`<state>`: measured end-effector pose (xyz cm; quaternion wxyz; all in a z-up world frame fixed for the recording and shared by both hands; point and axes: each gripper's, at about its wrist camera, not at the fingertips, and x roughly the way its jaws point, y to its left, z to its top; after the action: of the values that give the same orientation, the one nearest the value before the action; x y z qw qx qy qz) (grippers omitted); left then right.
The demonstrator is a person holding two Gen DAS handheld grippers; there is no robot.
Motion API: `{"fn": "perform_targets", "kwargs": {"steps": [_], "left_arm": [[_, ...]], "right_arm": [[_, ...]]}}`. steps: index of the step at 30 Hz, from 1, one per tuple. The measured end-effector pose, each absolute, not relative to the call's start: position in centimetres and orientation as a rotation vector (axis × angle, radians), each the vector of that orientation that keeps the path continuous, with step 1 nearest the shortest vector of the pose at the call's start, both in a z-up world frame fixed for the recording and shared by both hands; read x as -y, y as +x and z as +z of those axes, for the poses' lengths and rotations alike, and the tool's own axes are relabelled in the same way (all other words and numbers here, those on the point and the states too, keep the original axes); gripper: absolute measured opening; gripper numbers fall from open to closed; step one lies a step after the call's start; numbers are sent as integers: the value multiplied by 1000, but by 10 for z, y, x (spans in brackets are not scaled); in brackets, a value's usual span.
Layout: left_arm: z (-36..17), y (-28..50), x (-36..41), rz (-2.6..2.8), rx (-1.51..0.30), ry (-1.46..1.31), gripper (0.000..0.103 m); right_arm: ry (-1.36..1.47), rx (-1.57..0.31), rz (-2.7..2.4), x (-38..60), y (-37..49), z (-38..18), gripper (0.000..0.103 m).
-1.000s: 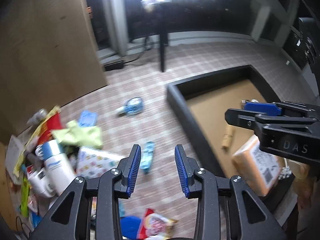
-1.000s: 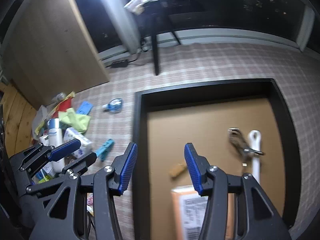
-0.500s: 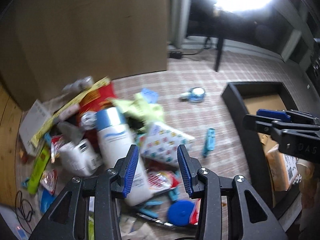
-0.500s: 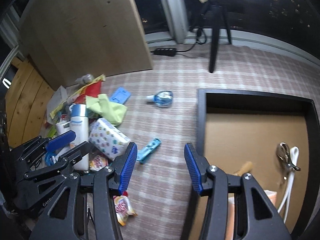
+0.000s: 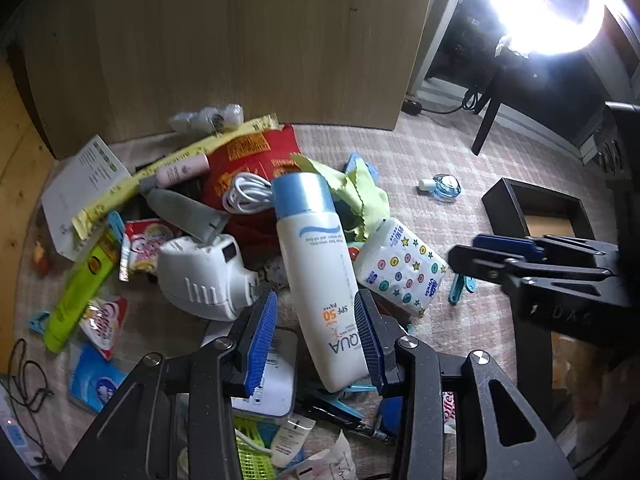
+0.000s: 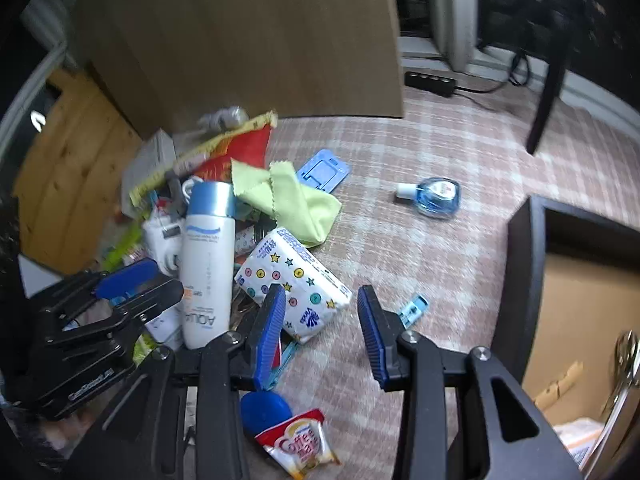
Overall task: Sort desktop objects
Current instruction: 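Grasp the white AQUA sunscreen bottle with the right gripper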
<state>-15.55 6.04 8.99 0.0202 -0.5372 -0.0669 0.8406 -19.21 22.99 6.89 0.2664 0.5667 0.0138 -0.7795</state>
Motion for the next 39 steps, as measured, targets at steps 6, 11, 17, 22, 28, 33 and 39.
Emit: {"fn": "perform_targets", "kwargs": {"steps": [6, 11, 17, 22, 28, 33, 39], "left_arm": [[84, -156, -59, 2586, 221, -1672, 38], [80, -155, -58, 2565, 243, -1668, 38], [72, -155, -56, 2537, 295, -1670, 37], [69, -158, -52, 2520, 353, -1661, 37], [65, -161, -49, 2502, 396, -1654, 38], [58, -163, -54, 2472, 384, -1670, 44], [52, -164, -56, 2440, 433, -1676, 44]], "right_arm": [[1525, 62, -2005, -210, -195, 74, 37], [1538, 42, -1966, -180, -203, 66, 37], [1602, 110, -1855, -160, -213, 48, 37], [1638, 133, -1803, -149, -215, 43, 37], [1669, 115, -1778, -138, -209, 29, 38], [1685, 182, -1762, -145, -207, 22, 36], [1675, 223, -1761, -150, -207, 24, 31]]}}
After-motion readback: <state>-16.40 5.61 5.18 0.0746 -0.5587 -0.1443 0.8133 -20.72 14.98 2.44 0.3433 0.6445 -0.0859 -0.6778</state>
